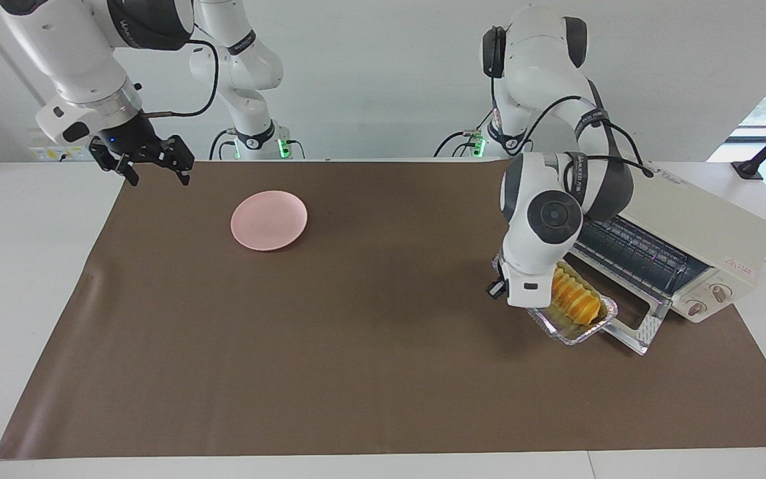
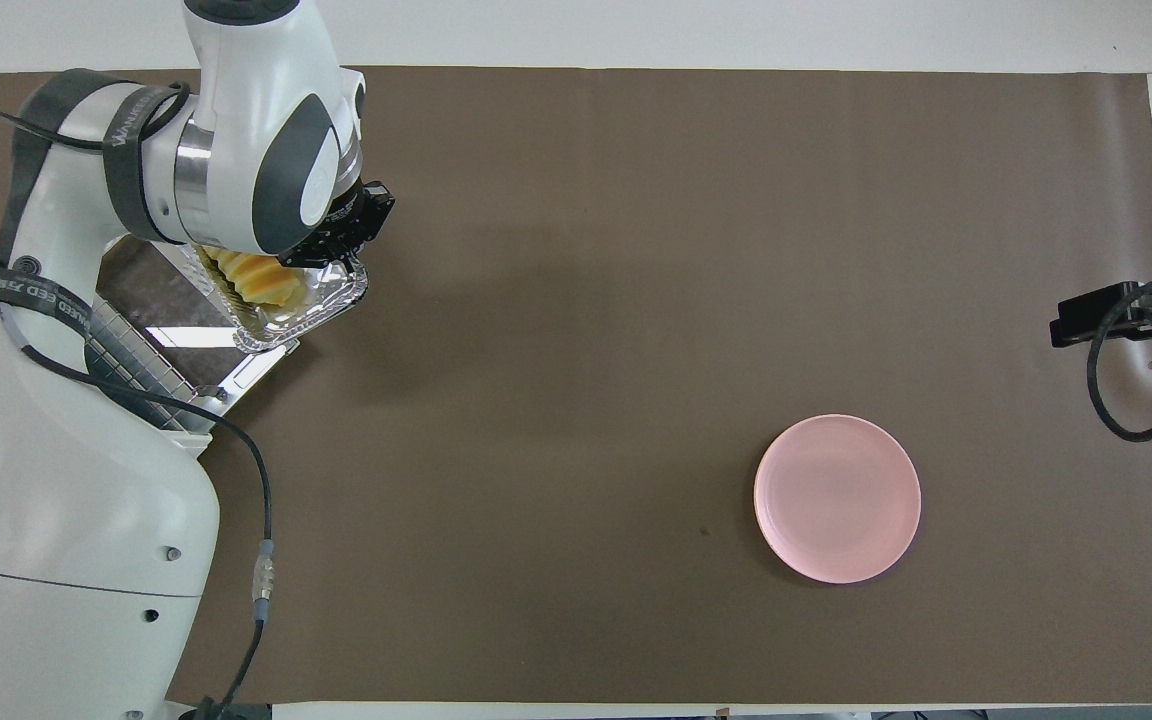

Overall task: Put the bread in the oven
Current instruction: 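Lower the foil tray with the left gripper into the toaster oven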

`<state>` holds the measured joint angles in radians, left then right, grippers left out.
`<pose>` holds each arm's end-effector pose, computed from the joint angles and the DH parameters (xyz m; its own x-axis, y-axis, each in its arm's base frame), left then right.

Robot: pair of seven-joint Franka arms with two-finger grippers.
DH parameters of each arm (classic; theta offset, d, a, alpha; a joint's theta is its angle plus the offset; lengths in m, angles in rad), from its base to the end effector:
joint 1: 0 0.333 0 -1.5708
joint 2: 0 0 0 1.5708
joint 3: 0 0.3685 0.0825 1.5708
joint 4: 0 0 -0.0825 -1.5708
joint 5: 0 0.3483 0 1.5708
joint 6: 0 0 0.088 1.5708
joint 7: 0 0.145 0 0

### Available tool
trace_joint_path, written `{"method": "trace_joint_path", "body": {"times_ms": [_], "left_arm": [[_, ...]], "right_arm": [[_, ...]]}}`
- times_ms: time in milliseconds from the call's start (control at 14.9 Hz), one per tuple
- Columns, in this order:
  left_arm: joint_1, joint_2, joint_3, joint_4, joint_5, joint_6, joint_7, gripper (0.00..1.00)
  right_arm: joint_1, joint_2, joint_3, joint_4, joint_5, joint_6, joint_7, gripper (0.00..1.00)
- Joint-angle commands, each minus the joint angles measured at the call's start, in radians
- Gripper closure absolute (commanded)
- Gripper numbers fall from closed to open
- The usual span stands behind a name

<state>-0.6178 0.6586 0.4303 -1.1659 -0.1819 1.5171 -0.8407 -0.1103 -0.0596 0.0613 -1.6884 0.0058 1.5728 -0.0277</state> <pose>0.6466 -0.2329 0.4250 0.8020 0.5875 -0.1084 0.5521 -0.7982 -0.2410 0.4922 -0.0223 0.6182 0.9982 -0.0215 -0.0560 -0.0218 -0.9998 -0.0037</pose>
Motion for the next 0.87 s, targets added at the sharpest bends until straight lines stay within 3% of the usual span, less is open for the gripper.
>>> {"method": "trace_joint_path", "body": {"times_ms": [0,805], "left_arm": [[0.018,-0.027,0.028,-0.055,-0.001,-0.021,-0.024,1.0],[0.084,-0.059,0.13,-0.19,0.001,-0.024,-0.113,1.0]], "right_arm": [[-0.011,-0.003,0.009,0.004,0.013,-0.013,0.012,0.0],[-0.011,-0.003,0.009,0.004,0.013,-0.013,0.011,0.0]]}}
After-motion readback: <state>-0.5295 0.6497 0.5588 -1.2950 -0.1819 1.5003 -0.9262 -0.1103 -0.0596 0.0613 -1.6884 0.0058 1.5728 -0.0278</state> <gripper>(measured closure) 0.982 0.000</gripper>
